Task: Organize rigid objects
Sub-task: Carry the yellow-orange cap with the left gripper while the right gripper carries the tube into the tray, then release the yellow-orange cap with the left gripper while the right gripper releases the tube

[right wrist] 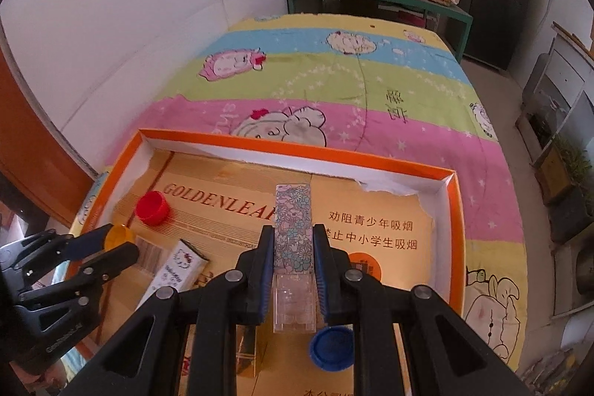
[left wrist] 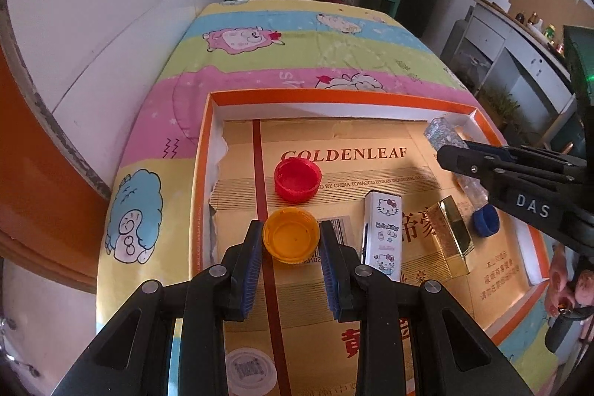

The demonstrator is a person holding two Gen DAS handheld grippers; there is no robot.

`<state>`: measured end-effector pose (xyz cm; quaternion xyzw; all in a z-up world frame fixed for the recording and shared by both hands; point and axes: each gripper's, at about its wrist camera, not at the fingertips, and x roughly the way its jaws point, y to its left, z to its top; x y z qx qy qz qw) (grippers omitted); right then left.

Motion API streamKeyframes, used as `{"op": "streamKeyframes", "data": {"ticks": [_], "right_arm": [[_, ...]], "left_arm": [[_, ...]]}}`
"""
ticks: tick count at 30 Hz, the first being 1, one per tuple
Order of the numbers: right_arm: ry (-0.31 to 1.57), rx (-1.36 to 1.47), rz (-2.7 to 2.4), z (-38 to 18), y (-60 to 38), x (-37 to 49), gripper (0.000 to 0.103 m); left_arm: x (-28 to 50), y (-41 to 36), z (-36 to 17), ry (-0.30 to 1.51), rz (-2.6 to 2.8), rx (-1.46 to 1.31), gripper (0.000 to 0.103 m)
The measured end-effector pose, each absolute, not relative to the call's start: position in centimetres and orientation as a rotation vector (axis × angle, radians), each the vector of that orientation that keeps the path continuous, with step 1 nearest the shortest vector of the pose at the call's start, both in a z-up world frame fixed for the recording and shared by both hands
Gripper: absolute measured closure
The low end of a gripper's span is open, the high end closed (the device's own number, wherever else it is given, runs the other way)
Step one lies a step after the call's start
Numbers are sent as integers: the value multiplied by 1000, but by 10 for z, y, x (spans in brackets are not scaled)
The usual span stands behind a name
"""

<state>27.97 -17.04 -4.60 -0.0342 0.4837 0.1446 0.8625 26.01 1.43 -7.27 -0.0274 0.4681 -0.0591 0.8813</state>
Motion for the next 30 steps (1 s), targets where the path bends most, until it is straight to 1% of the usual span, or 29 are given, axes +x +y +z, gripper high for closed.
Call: {"op": "streamKeyframes", "data": {"ticks": [14, 17, 18, 19, 21, 23, 26, 30], "right_arm": [[1065, -52, 311, -66, -169, 287, 83], [1058, -57, 310, -66, -168, 286, 83], [1057, -56, 311, -66, -168, 285, 82], [1055, -56, 311, -66, -168, 285, 82], [1051, -51, 309, -66, -168, 285, 80], [1045, -44, 306, -65, -170, 284, 74], [1030, -43, 304, -61, -171, 282, 68], [1015, -43, 301, -55, -172, 278, 67]], "left_arm": [[261, 13, -79, 966, -134, -37, 73], [261, 16, -79, 964, -155, -52, 69], [261, 17, -79, 964, -161, -62, 66], [261, 18, -78, 963, -163, -71, 62], [260, 19, -77, 959, -166, -79, 58], [259, 20, -76, 957, -169, -82, 58], [257, 19, -74, 952, -175, -91, 58], [254, 17, -70, 940, -175, -84, 58]]}}
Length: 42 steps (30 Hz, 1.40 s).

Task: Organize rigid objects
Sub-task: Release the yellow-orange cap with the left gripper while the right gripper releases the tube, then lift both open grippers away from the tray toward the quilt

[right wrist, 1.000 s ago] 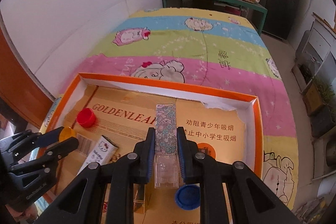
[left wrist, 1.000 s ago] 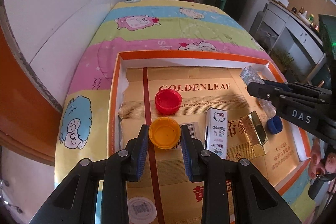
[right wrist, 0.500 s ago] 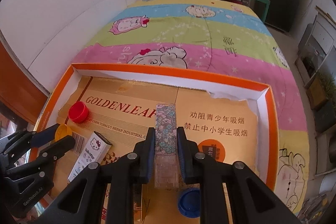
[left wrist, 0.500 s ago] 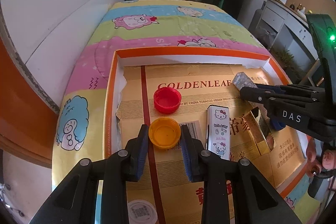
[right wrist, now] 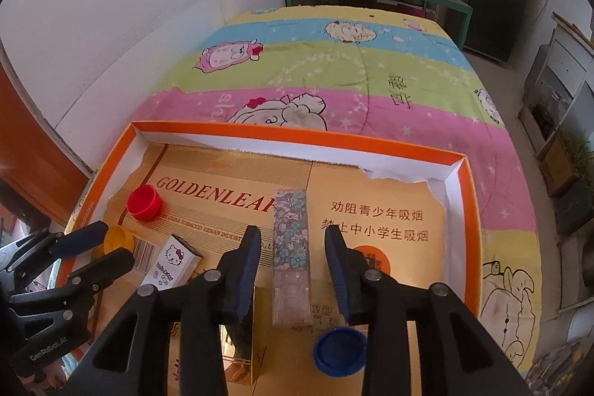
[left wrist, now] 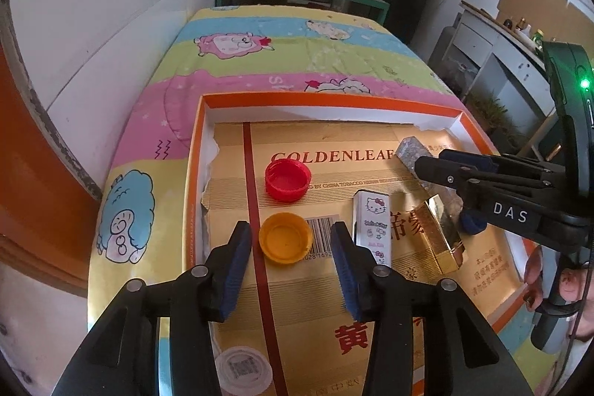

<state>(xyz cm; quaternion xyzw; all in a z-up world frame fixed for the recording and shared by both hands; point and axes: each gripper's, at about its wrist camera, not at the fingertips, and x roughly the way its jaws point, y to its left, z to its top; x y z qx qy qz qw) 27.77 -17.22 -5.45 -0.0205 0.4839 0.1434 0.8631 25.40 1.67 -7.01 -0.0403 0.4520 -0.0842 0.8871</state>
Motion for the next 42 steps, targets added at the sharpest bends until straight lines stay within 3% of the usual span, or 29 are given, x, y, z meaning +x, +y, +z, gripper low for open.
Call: {"op": "streamKeyframes", "data": {"ticks": [42], "right_arm": [[932, -16, 298, -1, -182, 196, 67]], "left_arm": [[184, 22, -14, 829, -155, -91, 58]]}}
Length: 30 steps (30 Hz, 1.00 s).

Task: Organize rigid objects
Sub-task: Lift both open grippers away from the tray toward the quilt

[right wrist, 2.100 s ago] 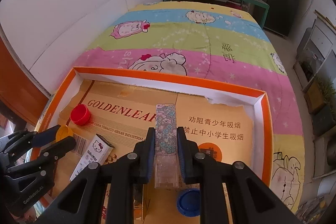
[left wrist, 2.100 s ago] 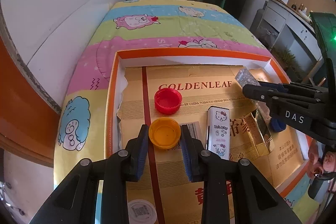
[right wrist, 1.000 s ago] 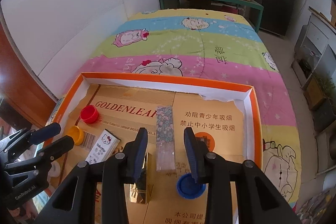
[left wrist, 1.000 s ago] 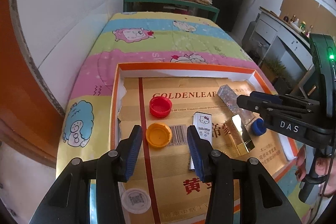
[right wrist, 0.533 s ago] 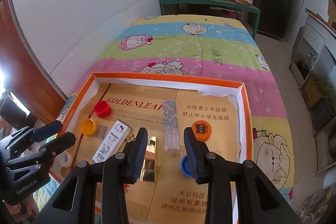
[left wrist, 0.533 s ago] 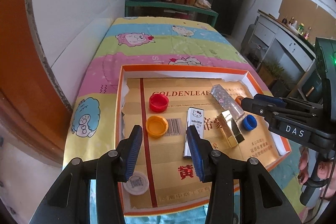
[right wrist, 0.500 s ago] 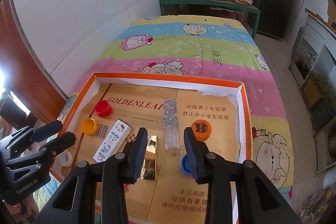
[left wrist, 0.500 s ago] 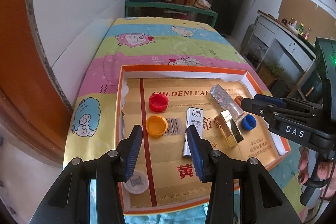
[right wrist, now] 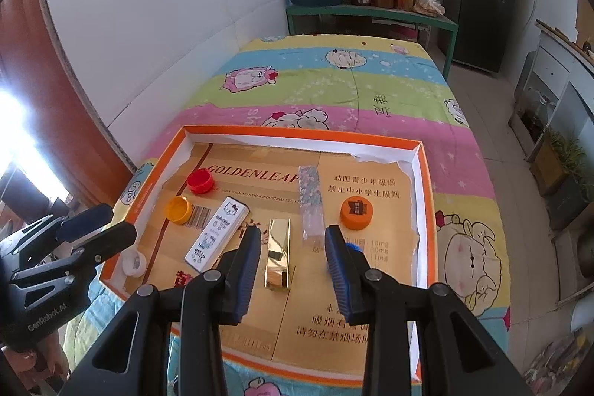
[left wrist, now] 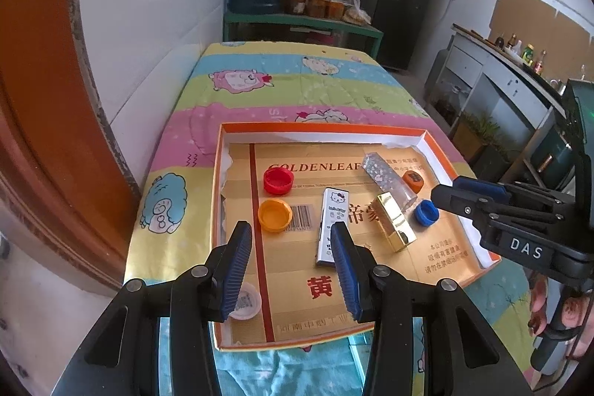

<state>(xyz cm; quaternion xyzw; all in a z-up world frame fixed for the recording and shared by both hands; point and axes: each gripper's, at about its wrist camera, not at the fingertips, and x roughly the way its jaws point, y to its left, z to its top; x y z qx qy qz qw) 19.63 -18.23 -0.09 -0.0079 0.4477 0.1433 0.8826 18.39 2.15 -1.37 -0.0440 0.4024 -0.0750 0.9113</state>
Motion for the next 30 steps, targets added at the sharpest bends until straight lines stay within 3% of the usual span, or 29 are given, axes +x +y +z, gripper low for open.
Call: {"op": "streamKeyframes", "data": {"ticks": [30], "right_arm": [[860, 21, 315, 25, -192, 110, 67]], "left_arm": [[112, 15, 15, 771, -169, -83, 58]]}}
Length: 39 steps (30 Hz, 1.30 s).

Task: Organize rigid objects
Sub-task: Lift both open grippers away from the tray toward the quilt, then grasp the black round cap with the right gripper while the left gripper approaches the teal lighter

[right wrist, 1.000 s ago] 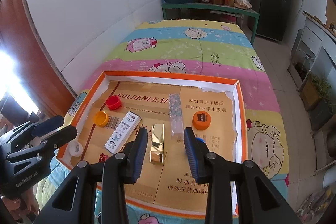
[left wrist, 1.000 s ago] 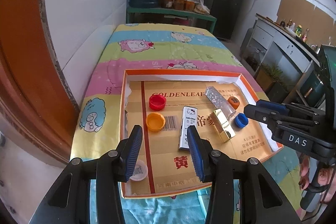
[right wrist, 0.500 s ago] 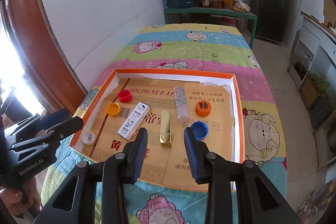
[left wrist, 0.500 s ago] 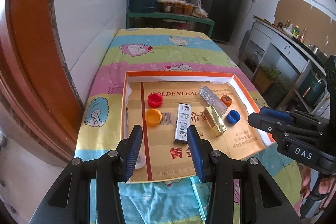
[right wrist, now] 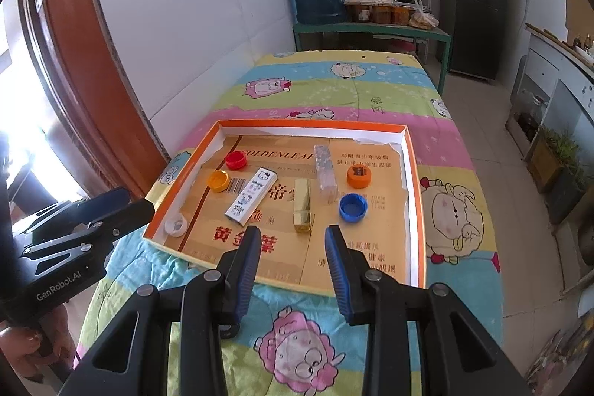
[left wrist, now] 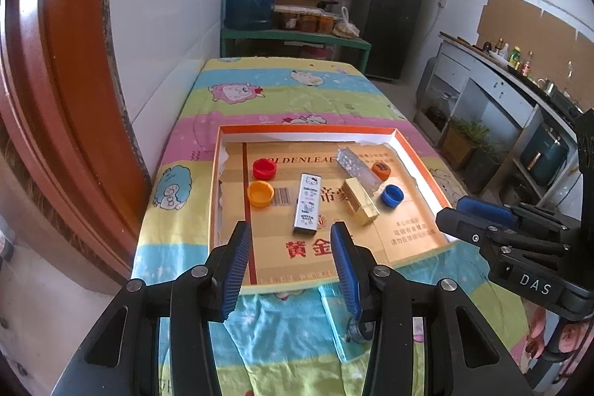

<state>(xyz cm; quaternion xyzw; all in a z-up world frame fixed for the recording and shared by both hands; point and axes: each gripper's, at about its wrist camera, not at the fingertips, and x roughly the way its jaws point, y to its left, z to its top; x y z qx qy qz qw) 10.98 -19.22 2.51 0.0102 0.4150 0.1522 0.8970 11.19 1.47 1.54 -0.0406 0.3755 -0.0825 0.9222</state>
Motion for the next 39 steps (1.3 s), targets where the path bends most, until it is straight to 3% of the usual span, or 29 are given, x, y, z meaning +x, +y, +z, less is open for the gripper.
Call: {"op": "streamKeyframes", "data": {"ticks": [19, 39], "right_arm": [[869, 46, 351, 11, -188, 65, 67], [955, 56, 435, -49, -150, 62, 67]], "left_arm": [[69, 21, 1, 764, -138, -138, 58], [58, 26, -31, 781, -99, -122, 58]]}}
